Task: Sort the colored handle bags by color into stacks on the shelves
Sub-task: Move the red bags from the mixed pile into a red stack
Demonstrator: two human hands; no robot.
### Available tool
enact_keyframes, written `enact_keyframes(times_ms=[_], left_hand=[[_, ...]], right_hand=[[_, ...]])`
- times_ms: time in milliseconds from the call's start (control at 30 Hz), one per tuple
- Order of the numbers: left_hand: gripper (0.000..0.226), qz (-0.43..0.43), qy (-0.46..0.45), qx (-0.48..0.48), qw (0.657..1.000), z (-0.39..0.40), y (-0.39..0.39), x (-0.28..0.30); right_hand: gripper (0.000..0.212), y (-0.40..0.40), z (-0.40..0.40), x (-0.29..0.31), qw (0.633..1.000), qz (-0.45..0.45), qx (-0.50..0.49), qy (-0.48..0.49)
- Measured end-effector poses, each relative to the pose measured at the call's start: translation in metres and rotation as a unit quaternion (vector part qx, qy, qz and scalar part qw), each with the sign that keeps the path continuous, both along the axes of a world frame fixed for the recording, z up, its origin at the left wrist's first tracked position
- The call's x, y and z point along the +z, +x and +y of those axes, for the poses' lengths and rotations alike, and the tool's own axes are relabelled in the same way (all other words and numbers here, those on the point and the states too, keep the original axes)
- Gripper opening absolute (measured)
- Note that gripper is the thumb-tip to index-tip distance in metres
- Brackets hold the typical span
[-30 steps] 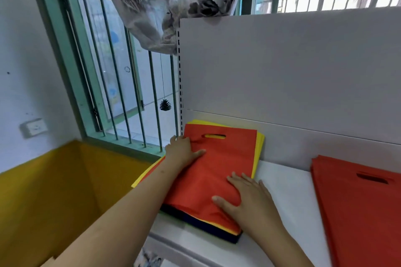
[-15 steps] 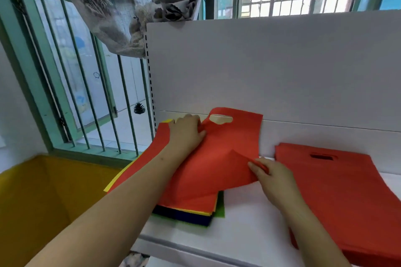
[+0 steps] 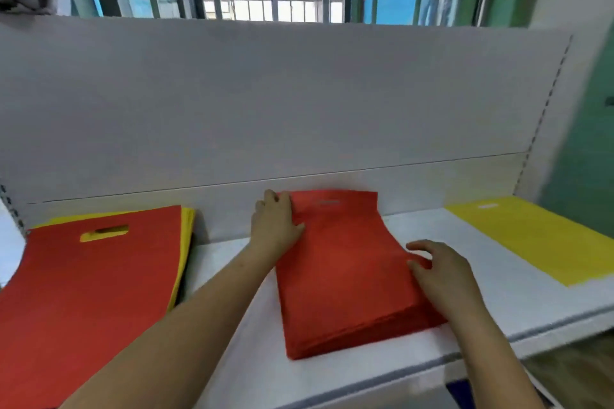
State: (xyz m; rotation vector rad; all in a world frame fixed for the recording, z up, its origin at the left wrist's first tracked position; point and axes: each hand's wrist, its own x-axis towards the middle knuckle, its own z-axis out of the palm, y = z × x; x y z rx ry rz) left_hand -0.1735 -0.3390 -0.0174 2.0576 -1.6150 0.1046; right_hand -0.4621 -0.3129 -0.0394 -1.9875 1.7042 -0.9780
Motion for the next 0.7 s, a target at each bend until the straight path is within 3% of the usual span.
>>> enact_keyframes(times_ms=[67,133,300,433,533,600,700], left_hand=[[0.051,-0.012,0.035,-0.005,0.999,-0.010,-0.005,-0.022],[0.052,0.022,0.056,-0.017,0.998,-0.016,-0.005,-0.041],[0.049,0.084,0.029,-0.009,0.996,-0.020,-0.009,-0.054],[0.049,0.110,0.008,0.017,0.994,-0.011,-0.012,-0.056],[0.052,0.139,0.005,0.035,0.990,-0.006,-0.012,-0.054],[0.052,0.159,0.011,0.036,0.987,-0.004,-0.010,-0.051],[0.046,0.171,0.045,0.030,0.984,-0.004,-0.006,-0.043]], right_hand=[[0.027,-0.004,0.003,-0.024,1.000,0.003,-0.025,0.005],[0.029,-0.002,0.010,-0.040,0.998,-0.051,-0.044,-0.005],[0.032,0.001,0.020,-0.036,0.981,-0.173,-0.086,-0.026],[0.049,0.003,0.019,-0.037,0.999,-0.024,-0.013,-0.031],[0.060,0.000,0.015,-0.037,0.999,-0.020,0.039,-0.022],[0.063,-0.002,0.015,-0.037,1.000,-0.003,0.018,-0.013],[0.067,0.004,0.022,-0.036,0.992,0.097,-0.074,-0.022]])
